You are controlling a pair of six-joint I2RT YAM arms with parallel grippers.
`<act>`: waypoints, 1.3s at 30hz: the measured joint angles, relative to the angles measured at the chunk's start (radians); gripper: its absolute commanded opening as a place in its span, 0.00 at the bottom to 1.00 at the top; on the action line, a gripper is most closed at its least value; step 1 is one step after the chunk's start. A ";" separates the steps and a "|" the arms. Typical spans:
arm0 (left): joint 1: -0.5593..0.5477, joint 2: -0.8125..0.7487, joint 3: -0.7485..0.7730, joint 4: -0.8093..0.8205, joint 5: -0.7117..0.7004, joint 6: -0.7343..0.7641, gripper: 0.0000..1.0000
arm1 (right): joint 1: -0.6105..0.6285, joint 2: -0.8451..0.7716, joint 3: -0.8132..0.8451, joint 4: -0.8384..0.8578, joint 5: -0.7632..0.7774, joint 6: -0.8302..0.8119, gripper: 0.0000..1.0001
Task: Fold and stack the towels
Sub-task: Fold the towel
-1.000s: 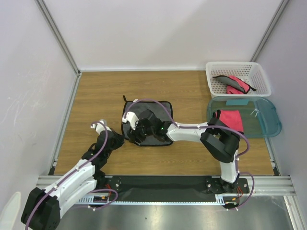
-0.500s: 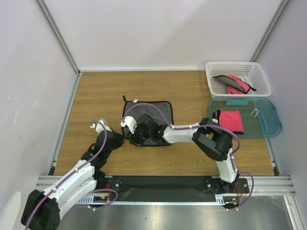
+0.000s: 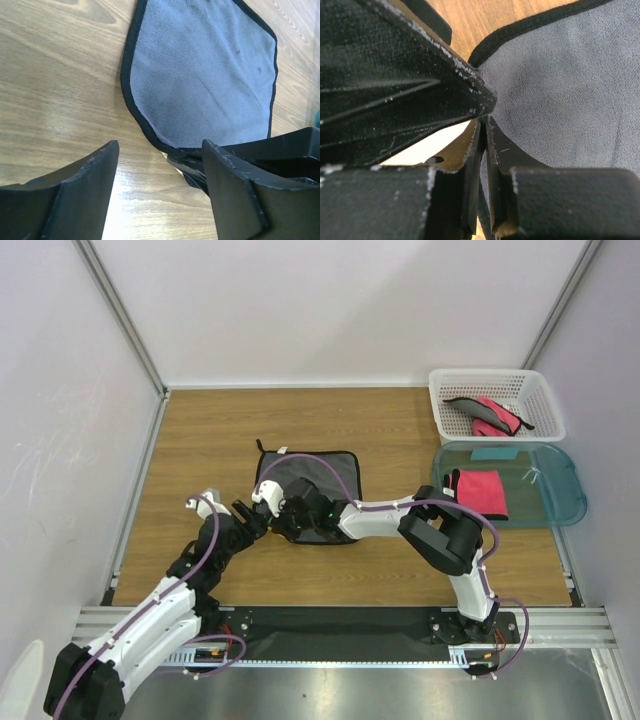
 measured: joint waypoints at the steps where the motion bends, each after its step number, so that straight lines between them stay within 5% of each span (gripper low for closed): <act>1: 0.000 0.000 0.000 0.000 0.000 -0.003 0.75 | 0.000 0.000 0.000 0.001 0.000 0.001 0.12; 27: 0.000 0.167 -0.007 0.113 -0.043 -0.265 0.52 | 0.000 0.000 -0.003 0.027 -0.008 0.019 0.18; 32: 0.000 0.208 -0.007 0.142 -0.039 -0.290 0.35 | 0.000 0.000 -0.003 0.027 -0.008 0.019 0.19; 39: 0.000 0.196 -0.007 0.152 -0.042 -0.299 0.17 | -0.010 0.000 -0.003 -0.014 -0.093 0.021 0.34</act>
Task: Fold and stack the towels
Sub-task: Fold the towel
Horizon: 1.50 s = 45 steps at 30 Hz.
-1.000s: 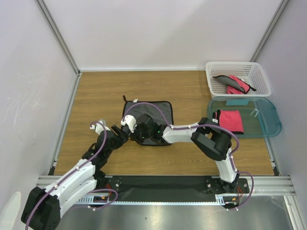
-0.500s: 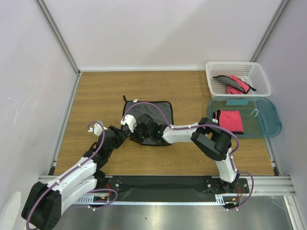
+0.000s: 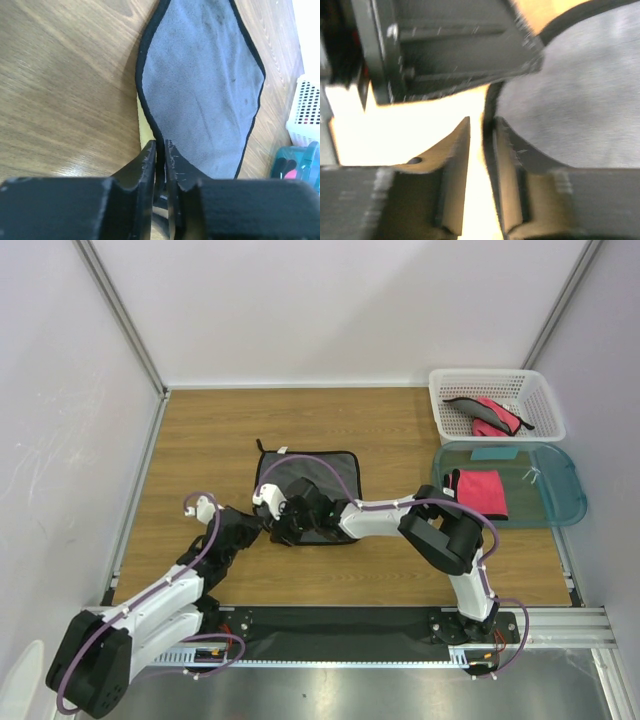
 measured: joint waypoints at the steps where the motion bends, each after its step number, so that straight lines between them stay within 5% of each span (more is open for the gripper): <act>1: 0.000 -0.004 0.000 -0.001 0.000 0.000 0.15 | -0.003 0.000 0.000 -0.014 -0.032 0.006 0.37; 8: 0.000 -0.026 -0.030 -0.016 0.000 0.002 0.03 | -0.046 -0.090 -0.013 -0.129 -0.156 0.034 0.46; 16: 0.000 -0.129 -0.072 -0.113 0.005 0.016 0.00 | -0.169 -0.192 0.091 -0.182 -0.059 0.193 0.54; 33: -0.037 -0.193 -0.118 -0.152 0.097 0.061 0.00 | -0.195 0.504 0.901 -0.374 0.257 0.397 0.59; 45: -0.039 -0.169 -0.119 -0.129 0.110 0.093 0.00 | -0.153 0.577 1.085 -0.389 0.407 0.343 0.56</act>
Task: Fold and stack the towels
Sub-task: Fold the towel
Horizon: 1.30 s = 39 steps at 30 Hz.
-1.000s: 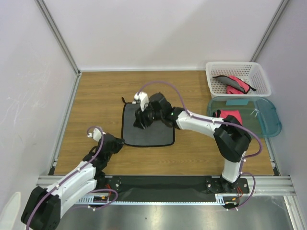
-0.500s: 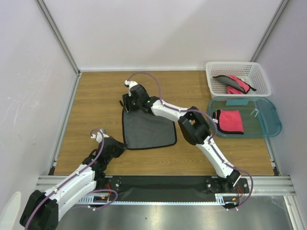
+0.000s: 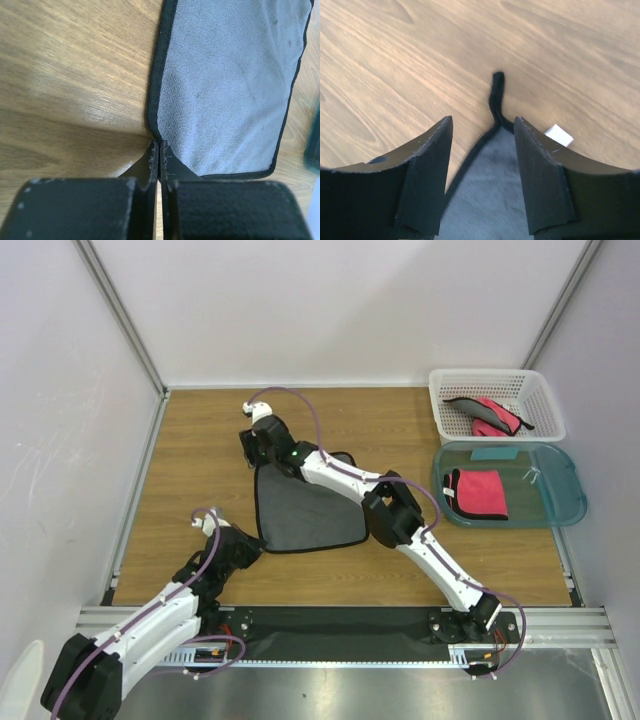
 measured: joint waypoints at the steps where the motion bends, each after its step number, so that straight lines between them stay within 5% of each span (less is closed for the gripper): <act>1: 0.000 0.002 0.000 0.003 0.001 0.004 0.00 | 0.007 0.013 0.025 -0.001 0.016 -0.006 0.52; 39: 0.000 -0.005 0.000 0.006 0.001 0.050 0.00 | 0.048 0.132 0.134 -0.094 0.173 -0.064 0.38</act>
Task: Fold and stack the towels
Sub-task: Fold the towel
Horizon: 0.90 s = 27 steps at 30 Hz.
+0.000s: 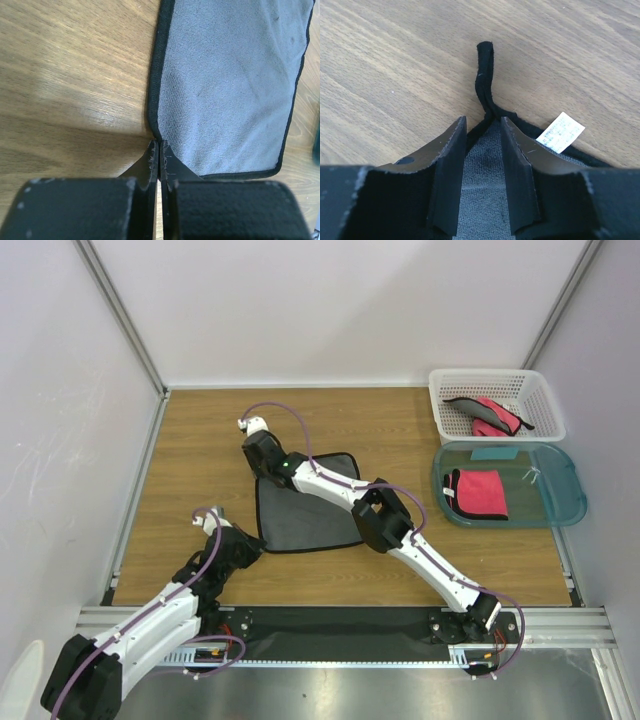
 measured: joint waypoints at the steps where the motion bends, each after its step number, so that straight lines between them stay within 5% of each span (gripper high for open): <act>1: 0.000 0.000 0.000 0.000 0.000 0.000 0.00 | 0.000 0.000 0.000 -0.001 0.000 -0.002 0.37; 10: 0.000 -0.009 0.000 -0.007 -0.001 0.000 0.00 | 0.000 0.005 0.006 -0.016 -0.019 -0.002 0.11; 27: 0.000 -0.055 0.111 -0.173 -0.092 0.089 0.00 | -0.039 0.005 0.003 0.116 -0.153 0.127 0.01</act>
